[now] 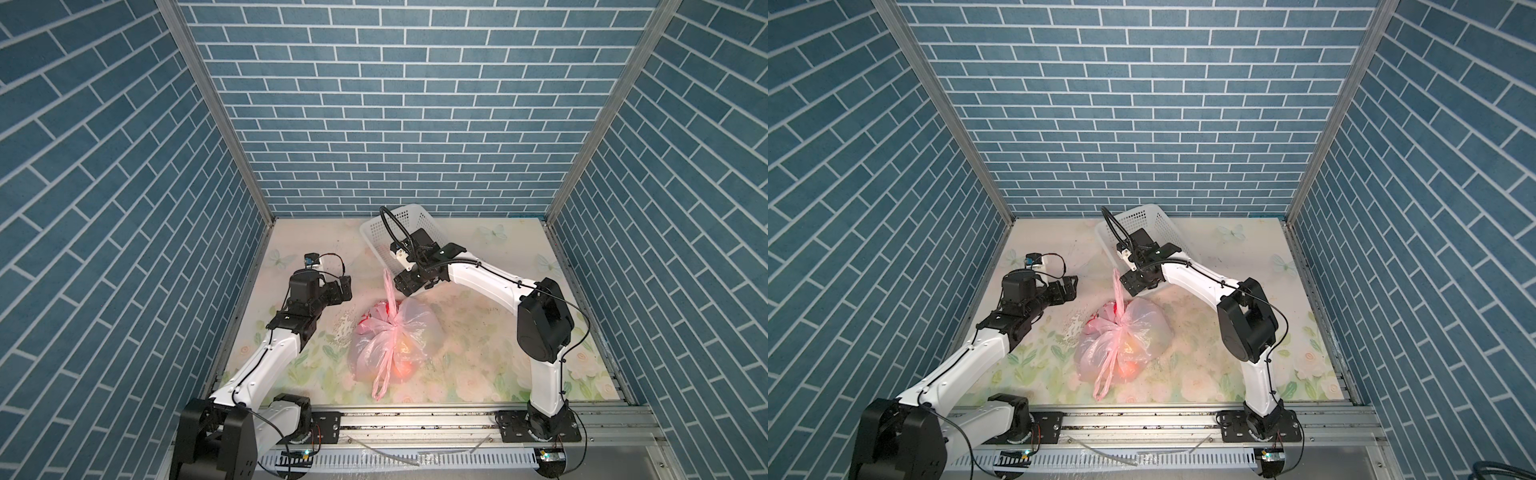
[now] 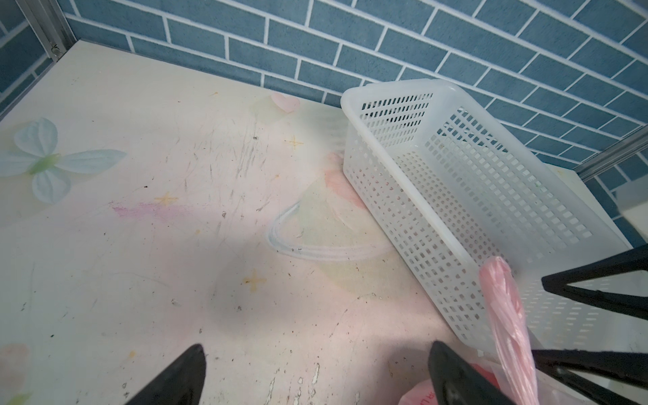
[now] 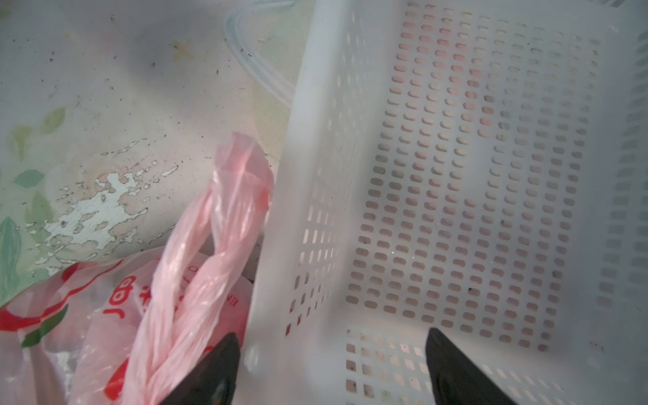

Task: Untie the knot of the plastic bag and take out the fruit
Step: Move the basket to the top-right of the table.

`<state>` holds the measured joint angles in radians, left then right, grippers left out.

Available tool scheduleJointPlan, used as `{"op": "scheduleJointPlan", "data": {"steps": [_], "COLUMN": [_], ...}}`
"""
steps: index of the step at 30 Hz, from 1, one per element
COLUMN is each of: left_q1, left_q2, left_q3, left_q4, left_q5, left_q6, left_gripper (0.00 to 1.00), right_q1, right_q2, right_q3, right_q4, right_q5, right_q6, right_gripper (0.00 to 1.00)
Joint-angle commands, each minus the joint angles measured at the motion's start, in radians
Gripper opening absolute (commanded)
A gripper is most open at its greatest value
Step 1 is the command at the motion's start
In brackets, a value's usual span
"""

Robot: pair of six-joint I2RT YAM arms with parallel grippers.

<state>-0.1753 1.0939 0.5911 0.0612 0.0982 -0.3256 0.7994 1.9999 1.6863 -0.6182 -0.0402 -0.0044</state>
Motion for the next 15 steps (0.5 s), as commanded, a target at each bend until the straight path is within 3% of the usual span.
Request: {"op": "scheduleJointPlan", "data": {"steps": [1, 8, 15], "left_q1": [-0.004, -0.003, -0.004], "left_q2": [-0.008, -0.012, -0.011], "left_q3": [-0.012, -0.012, -0.010], "left_q4": [-0.009, -0.011, -0.012], "left_q5": [-0.001, -0.002, -0.002], "left_q6": [-0.003, 0.000, 0.001], "left_gripper": [1.00, 1.00, 1.00], "right_q1": [0.010, 0.021, 0.023], "right_q2": [0.035, 0.098, 0.132], "right_q3": [0.061, 0.123, 0.148], "right_q4": [-0.020, -0.027, -0.029], "right_q5": [0.052, 0.064, 0.082], "right_q6": [-0.035, -0.016, 0.024], "right_gripper": [0.76, 0.66, 0.48]}}
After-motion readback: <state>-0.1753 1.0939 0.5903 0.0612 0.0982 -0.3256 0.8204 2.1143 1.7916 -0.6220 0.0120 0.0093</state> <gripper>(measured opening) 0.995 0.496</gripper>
